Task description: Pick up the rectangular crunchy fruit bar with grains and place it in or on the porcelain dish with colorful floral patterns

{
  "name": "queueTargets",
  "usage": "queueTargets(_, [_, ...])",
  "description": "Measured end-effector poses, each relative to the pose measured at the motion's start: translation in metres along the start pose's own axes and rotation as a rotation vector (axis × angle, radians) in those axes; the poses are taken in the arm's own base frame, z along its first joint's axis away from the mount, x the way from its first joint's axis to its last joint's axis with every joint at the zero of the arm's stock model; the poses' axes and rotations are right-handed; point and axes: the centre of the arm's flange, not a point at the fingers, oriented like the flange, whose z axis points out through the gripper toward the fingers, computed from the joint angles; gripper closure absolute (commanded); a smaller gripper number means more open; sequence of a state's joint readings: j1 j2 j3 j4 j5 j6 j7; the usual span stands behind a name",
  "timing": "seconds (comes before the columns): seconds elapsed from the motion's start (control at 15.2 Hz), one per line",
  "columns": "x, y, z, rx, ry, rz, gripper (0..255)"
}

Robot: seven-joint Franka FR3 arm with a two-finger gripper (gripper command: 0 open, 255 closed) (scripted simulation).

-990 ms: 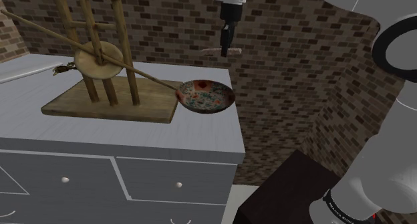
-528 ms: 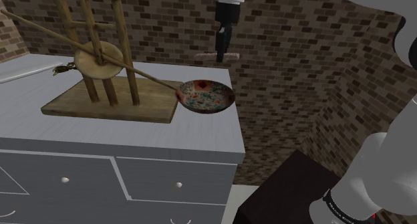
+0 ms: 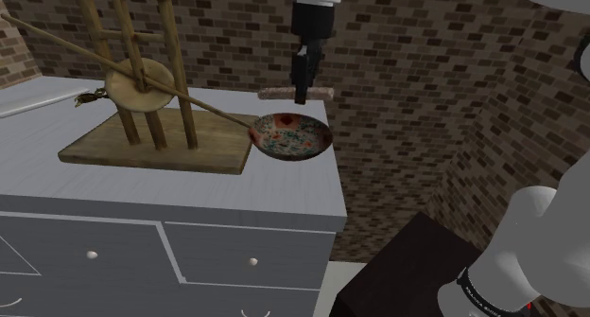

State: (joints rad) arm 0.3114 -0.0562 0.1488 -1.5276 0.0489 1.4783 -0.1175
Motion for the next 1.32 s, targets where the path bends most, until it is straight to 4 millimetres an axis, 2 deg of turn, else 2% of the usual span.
queueTargets(0.13, [-0.001, -0.012, 0.009, 0.0, 0.0, 0.001, 255])
queueTargets(0.33, [-0.001, -0.015, 0.023, 0.0, 0.0, 0.002, 255])
queueTargets(0.92, [-0.002, -0.013, 0.07, 0.0, 0.0, 0.002, 255])
queueTargets(1.32, [-0.001, -0.013, 0.075, 0.0, 0.0, 0.002, 255])
